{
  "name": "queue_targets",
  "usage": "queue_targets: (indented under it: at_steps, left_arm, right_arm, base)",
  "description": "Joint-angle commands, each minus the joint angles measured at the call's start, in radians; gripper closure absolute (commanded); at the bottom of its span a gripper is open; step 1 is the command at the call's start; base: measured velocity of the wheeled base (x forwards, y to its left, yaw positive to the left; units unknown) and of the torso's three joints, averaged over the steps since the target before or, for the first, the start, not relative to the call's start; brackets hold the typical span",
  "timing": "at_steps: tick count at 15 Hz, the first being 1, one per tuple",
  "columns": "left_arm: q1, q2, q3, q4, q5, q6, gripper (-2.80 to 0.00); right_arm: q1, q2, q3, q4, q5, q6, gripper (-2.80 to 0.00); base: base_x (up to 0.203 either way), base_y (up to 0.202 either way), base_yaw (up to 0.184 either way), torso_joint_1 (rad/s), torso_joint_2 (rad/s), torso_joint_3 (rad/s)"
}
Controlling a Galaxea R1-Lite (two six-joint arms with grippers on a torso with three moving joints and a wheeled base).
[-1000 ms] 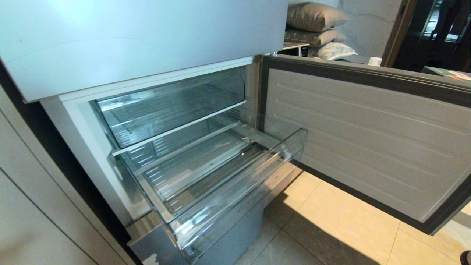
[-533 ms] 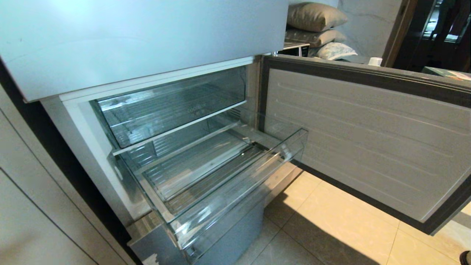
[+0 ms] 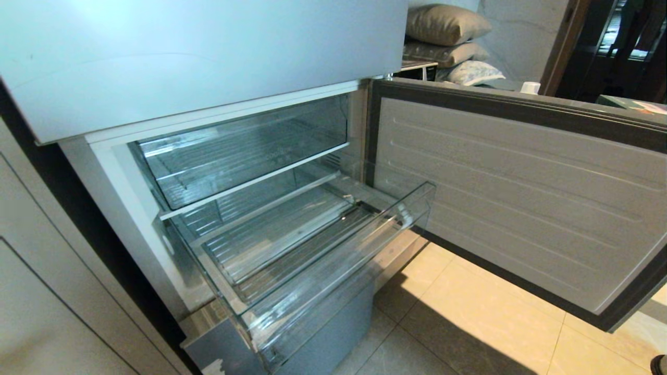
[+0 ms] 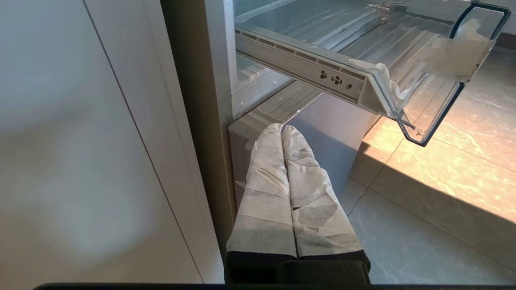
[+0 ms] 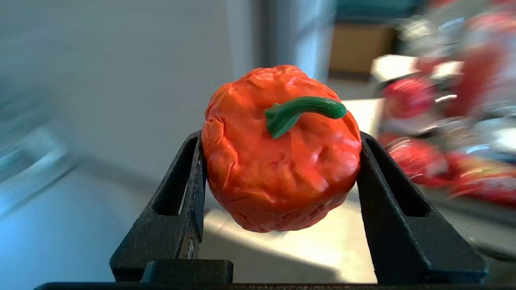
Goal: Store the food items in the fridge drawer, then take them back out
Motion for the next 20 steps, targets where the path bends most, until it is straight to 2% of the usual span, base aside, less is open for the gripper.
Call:
queue_targets:
  at_steps: [1, 2, 4, 7, 8, 11, 12, 13, 14, 17, 20]
  left_arm:
    - [0.0, 0.002, 0.002, 0.0, 0.0, 0.0, 0.0]
    - [0.0, 0.002, 0.002, -0.001, 0.0, 0.0, 0.0]
    - [0.0, 0.002, 0.002, 0.0, 0.0, 0.0, 0.0]
    - [0.0, 0.002, 0.002, 0.0, 0.0, 0.0, 0.0]
    - [0.0, 0.002, 0.002, -0.001, 0.0, 0.0, 0.0]
    - [0.0, 0.002, 0.002, -0.001, 0.0, 0.0, 0.0]
    - [0.0, 0.002, 0.002, 0.0, 0.0, 0.0, 0.0]
    - [0.0, 0.002, 0.002, 0.0, 0.0, 0.0, 0.0]
    - [0.0, 0.002, 0.002, 0.0, 0.0, 0.0, 0.0]
    - [0.0, 0.002, 0.002, -0.001, 0.0, 0.0, 0.0]
    - [0.0, 0.002, 0.002, 0.0, 0.0, 0.0, 0.0]
  right_arm:
    - [0.15, -0.121, 0.073, 0.062, -0.018, -0.002, 0.0]
    - [0.205, -0.163, 0.087, 0.132, -0.044, -0.003, 0.0]
    - [0.261, -0.243, 0.117, 0.318, -0.08, -0.004, 0.0]
    - [0.306, -0.244, 0.13, 0.428, -0.083, -0.001, 0.0]
    - [0.349, -0.243, 0.124, 0.448, -0.086, -0.012, 0.0]
    - [0.386, -0.242, 0.12, 0.465, -0.093, -0.132, 0.0]
    - [0.431, -0.244, 0.121, 0.472, -0.111, -0.139, 0.0]
    - [0.495, -0.255, 0.128, 0.486, -0.172, -0.145, 0.0]
    - [0.524, -0.292, 0.132, 0.504, -0.202, -0.141, 0.0]
    - [0.53, -0.482, 0.136, 0.521, -0.221, -0.132, 0.0]
    - [0.529, -0.52, 0.145, 0.503, -0.223, -0.135, 0.0]
  base:
    - [0.0, 0.0, 0.0, 0.0, 0.0, 0.0]
    - [0.0, 0.0, 0.0, 0.0, 0.0, 0.0]
    - [0.0, 0.0, 0.0, 0.0, 0.0, 0.0]
    - [0.0, 0.0, 0.0, 0.0, 0.0, 0.0]
    - [0.0, 0.0, 0.0, 0.0, 0.0, 0.0]
    - [0.0, 0.0, 0.0, 0.0, 0.0, 0.0]
    - [0.0, 0.0, 0.0, 0.0, 0.0, 0.0]
    - [0.0, 0.0, 0.0, 0.0, 0.0, 0.0]
    - [0.0, 0.0, 0.0, 0.0, 0.0, 0.0]
    - [0.0, 0.0, 0.0, 0.0, 0.0, 0.0]
    - [0.0, 0.0, 0.0, 0.0, 0.0, 0.0]
